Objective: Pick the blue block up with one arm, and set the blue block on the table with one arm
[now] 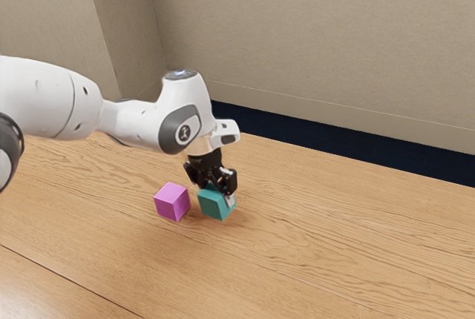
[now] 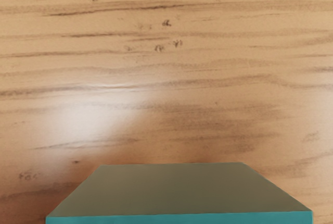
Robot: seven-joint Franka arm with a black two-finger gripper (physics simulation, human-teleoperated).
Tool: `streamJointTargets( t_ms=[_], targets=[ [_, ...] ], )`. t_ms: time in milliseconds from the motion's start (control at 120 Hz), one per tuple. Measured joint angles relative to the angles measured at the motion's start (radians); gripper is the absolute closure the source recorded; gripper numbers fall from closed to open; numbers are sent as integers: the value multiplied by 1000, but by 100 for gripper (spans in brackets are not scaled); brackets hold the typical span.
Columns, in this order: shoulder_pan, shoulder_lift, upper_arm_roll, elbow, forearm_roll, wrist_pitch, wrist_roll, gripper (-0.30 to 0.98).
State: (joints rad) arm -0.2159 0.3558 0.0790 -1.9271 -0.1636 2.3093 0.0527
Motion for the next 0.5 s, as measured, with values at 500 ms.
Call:
streamJointTargets(
  t_ms=[500],
  targets=[
    [-1, -21, 1, 2, -21, -10, -38, 10]
  ],
)
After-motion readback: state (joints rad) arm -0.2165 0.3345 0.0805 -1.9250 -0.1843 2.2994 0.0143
